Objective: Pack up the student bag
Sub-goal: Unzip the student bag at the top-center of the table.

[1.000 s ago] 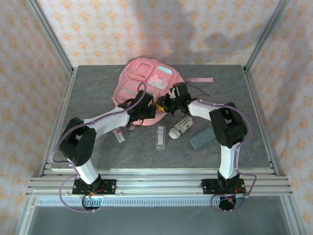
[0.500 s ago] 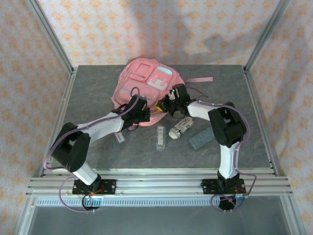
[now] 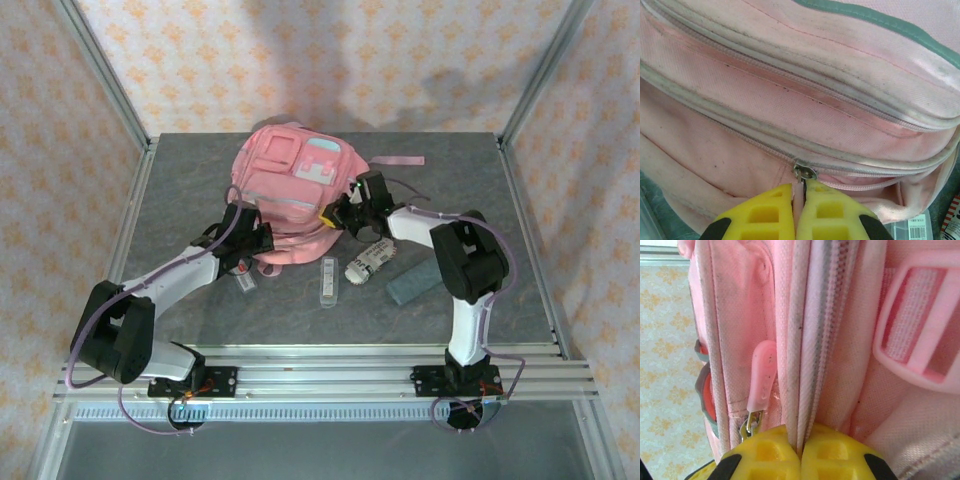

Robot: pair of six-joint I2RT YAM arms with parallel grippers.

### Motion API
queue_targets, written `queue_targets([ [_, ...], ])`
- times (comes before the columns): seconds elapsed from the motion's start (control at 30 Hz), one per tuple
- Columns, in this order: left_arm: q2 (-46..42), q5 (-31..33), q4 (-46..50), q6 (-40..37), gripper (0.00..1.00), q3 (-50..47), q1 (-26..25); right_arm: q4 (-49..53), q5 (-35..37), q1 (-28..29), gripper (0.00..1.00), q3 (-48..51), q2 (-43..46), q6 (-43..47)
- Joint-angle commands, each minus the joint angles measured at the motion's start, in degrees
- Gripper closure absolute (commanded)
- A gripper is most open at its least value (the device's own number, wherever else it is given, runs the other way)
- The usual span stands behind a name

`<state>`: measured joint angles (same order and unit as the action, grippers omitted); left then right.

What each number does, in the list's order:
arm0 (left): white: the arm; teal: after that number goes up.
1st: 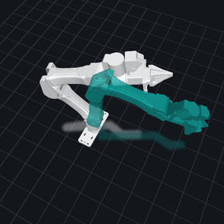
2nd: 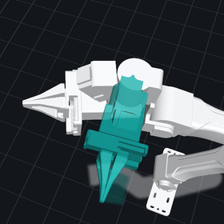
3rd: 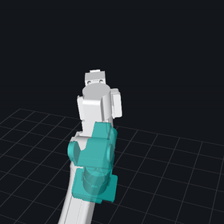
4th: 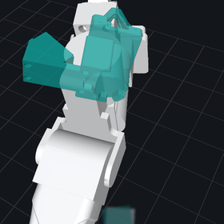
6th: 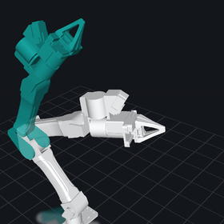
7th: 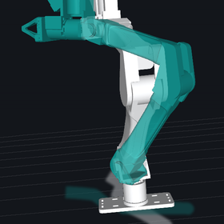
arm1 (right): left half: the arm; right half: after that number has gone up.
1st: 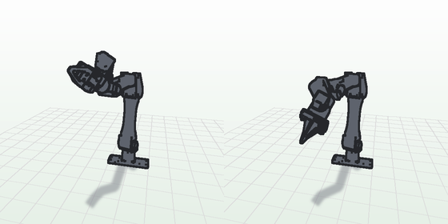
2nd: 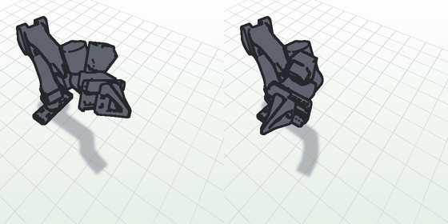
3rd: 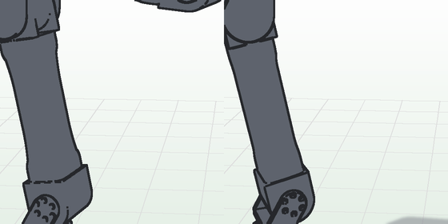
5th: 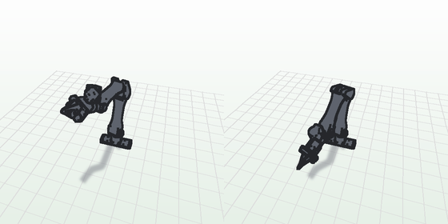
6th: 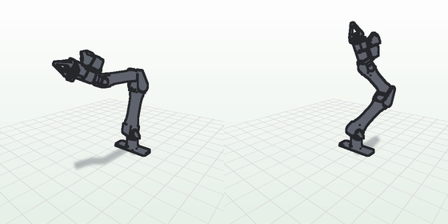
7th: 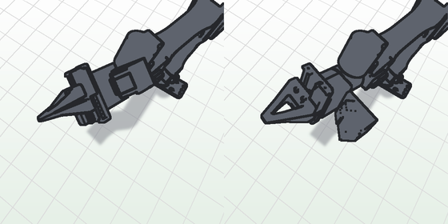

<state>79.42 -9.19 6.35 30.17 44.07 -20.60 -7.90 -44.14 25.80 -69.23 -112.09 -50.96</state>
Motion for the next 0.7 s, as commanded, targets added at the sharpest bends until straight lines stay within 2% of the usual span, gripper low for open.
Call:
queue_targets([
  [0.0, -1.73, 1.72, 3.22, 1.46, 1.00, -0.76, -1.72, 0.95, 8.35, -3.64, 1.00, -7.58, -1.34, 2.36],
  [0.1, -0.62, 2.04, 1.69, 2.35, 1.00, 1.45, -5.12, 4.32, 8.70, -4.67, 1.00, -12.96, -3.69, 3.12],
  [0.23, 2.91, 2.42, -1.20, 3.12, 1.00, 4.87, -8.51, 6.95, 7.62, -5.32, 0.81, -17.72, -5.25, 3.09],
  [0.5, 9.99, 1.62, -4.14, 5.16, 1.00, 10.78, -11.61, -6.08, 1.20, -2.94, 0.74, -5.35, 0.94, -3.53],
  [0.67, 10.94, 1.58, -4.85, 5.56, 1.00, 10.80, -11.97, -4.29, 3.12, -0.11, 0.67, -1.02, 3.16, -1.69],
])
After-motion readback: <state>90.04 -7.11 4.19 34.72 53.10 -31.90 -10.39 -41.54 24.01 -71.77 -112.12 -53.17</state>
